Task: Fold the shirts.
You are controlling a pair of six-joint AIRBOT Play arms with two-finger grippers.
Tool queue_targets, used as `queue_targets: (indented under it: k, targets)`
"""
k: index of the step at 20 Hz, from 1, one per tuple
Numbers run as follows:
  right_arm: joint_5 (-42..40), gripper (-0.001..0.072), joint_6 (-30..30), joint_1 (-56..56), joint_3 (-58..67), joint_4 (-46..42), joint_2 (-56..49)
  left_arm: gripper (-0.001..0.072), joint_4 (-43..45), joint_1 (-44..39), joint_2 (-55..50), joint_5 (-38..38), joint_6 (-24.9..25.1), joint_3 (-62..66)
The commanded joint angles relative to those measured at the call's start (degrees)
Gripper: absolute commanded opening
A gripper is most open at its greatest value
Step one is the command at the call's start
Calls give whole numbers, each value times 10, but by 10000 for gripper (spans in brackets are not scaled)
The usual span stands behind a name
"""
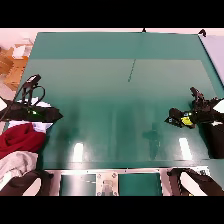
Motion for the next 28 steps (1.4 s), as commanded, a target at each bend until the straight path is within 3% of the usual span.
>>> queue_targets:
  k: [1, 5, 7, 8, 9, 10, 12, 15, 21, 22, 23, 25, 28]
  targets:
    - [0, 21, 0, 0, 0, 0, 0, 25, 0, 0, 0, 0, 0, 0]
    - [0, 21, 0, 0, 0, 0, 0, 25, 13, 0, 0, 7, 1, 0]
    - [0, 21, 0, 0, 0, 0, 0, 25, 92, 0, 0, 26, -7, 0]
    - [0, 21, 0, 0, 0, 0, 0, 45, 161, 0, 0, 43, -35, 0]
    - [0, 20, 0, 0, 0, 0, 0, 485, 247, 0, 0, 64, -70, 0]
    - [0, 20, 0, 0, 0, 0, 0, 710, 328, 1, -1, 91, -107, 0]
    - [0, 21, 0, 0, 0, 0, 0, 720, 422, 13, -8, 149, -120, 0]
    - [0, 21, 0, 0, 0, 0, 0, 720, 432, 40, -70, 198, -83, 0]
    - [0, 21, 0, 1, 0, 0, 0, 720, 421, 40, -260, 174, -56, 0]
    - [0, 21, 0, 1, 0, 0, 0, 717, 422, 40, -276, 161, -55, 0]
    - [0, 20, 0, 1, 0, 0, 0, 610, 422, 40, -284, 154, -56, 0]
    - [0, 21, 0, 1, 0, 0, 0, 21, 422, 40, -285, 149, -55, 2]
    - [0, 21, 0, 1, 0, 0, 0, 24, 411, 37, -285, 118, -56, 49]
